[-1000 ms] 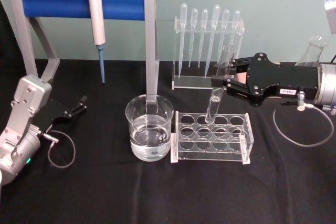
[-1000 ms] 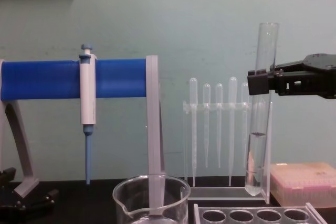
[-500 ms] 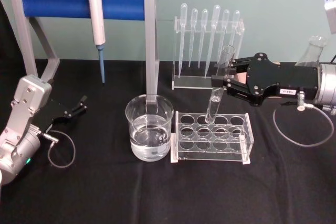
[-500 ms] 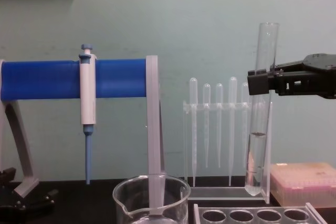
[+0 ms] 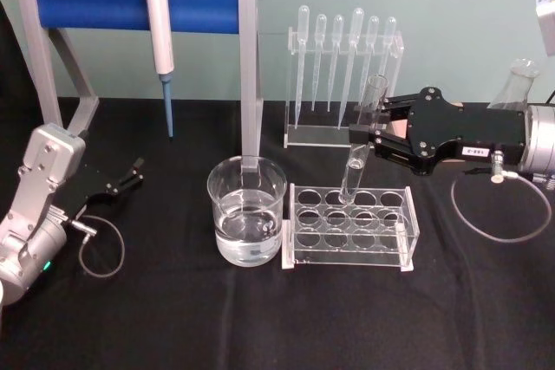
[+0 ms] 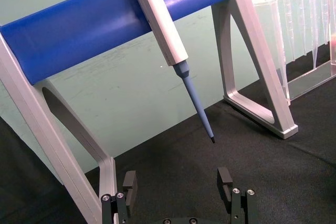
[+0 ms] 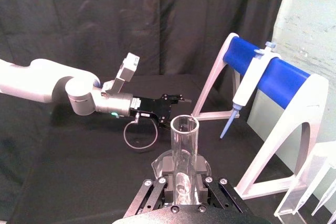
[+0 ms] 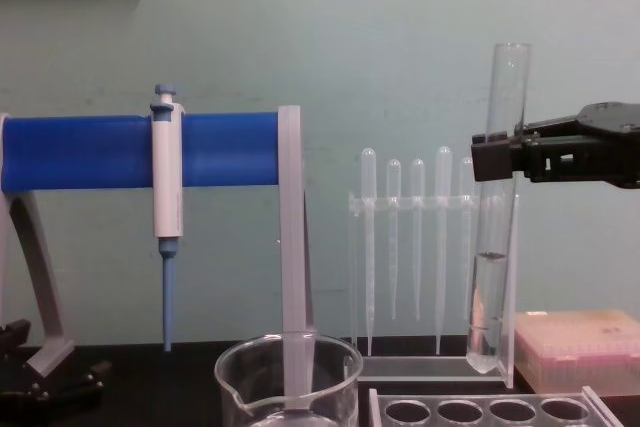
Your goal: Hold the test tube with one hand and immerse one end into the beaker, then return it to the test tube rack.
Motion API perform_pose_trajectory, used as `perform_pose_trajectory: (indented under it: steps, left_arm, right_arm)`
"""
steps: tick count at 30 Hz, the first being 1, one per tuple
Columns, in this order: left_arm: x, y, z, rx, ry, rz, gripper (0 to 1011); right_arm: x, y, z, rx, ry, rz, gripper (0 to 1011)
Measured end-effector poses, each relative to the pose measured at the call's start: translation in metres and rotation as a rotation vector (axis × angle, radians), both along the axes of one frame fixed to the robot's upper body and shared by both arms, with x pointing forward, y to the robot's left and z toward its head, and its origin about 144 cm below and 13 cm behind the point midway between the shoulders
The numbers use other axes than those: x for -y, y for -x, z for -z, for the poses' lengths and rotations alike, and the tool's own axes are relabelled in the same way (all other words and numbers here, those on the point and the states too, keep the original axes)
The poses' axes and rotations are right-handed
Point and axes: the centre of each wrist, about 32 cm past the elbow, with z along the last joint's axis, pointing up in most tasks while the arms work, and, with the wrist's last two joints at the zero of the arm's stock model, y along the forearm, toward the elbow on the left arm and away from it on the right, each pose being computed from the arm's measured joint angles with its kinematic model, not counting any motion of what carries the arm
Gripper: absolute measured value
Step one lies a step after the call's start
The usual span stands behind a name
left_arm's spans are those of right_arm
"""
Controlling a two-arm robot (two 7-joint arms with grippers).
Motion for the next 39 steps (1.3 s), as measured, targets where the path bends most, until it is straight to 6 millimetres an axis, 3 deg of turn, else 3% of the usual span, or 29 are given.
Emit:
perform_pose_trajectory:
  steps: [13, 22, 31, 39]
  left_arm:
    - [0.0, 0.0, 0.0, 0.0, 0.0, 0.0, 1000]
    - [0.0, 0.0, 0.0, 0.0, 0.0, 0.0, 1000]
    - [0.0, 0.0, 0.0, 0.0, 0.0, 0.0, 1000]
    - [0.0, 0.0, 0.0, 0.0, 0.0, 0.0, 1000]
  right_arm:
    - [0.0, 0.0, -0.001, 0.003, -0.004, -0.002, 241]
    - [-0.013, -0.008, -0.013, 0.032, -0.02, -0.037, 241]
    - [-0.053, -0.03, -0.016, 0.049, -0.046, -0.108, 241]
    - [-0.084, -0.048, 0.007, 0.035, -0.078, -0.142, 241]
